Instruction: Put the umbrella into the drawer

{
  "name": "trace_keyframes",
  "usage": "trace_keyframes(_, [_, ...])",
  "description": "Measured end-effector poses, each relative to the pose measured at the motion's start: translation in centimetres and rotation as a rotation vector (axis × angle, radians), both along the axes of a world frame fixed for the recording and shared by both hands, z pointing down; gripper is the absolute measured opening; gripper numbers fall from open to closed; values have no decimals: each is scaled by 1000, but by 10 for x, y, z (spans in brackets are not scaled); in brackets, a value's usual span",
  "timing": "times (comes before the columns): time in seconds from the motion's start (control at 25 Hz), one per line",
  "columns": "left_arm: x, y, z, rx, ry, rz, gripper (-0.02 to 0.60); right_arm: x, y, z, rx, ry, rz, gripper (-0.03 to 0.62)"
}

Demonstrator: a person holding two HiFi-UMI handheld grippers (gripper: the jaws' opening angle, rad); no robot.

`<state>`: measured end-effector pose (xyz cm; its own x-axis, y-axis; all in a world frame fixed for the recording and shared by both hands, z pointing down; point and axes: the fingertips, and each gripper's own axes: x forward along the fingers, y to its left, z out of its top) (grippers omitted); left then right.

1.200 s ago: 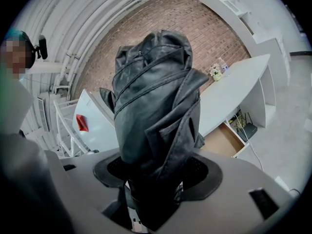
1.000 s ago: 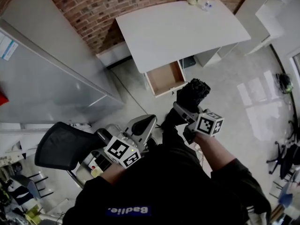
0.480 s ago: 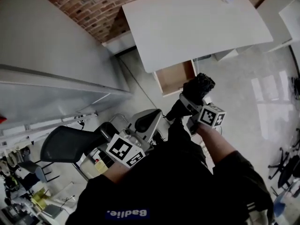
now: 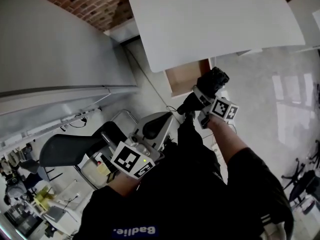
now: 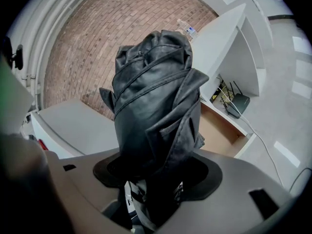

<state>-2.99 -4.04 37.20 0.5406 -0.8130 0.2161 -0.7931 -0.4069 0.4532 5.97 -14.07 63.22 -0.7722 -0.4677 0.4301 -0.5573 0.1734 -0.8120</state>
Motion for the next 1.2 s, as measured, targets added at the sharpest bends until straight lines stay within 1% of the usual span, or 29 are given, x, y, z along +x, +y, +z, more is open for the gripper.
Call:
trace_keyframes(0.16, [-2, -7, 13, -20, -3, -16, -3, -10, -24, 34, -39, -14, 27, 290])
trace_keyframes(0.28, [-5, -8, 23, -50, -3, -47, -3, -18, -35, 57, -84, -12, 26, 290])
trace_keyframes(0.36, [-10, -10, 28, -50, -5, -60, -3, -24, -44, 72, -100, -2, 23, 290])
trace_keyframes(0.48, [-19, -14, 31, -43, -1, -84, -3, -34, -54, 87, -96, 5, 12, 290])
trace_keyframes(0.68, [-26, -18, 44, -92, 1, -115, -3, -52, -64, 103, -66, -24, -1, 290])
trace_keyframes(0.88, [-26, -23, 51, -110, 0, -122, -3, -49, -67, 101, -18, -64, 21, 288])
trace_keyframes(1.04, [-24, -23, 57, -128, 1, -111, -3, -42, -64, 112, -57, -93, 76, 287])
trace_keyframes(1.2, [-24, -19, 63, -152, -9, -99, -3, -36, -64, 134, -95, -69, 88, 287])
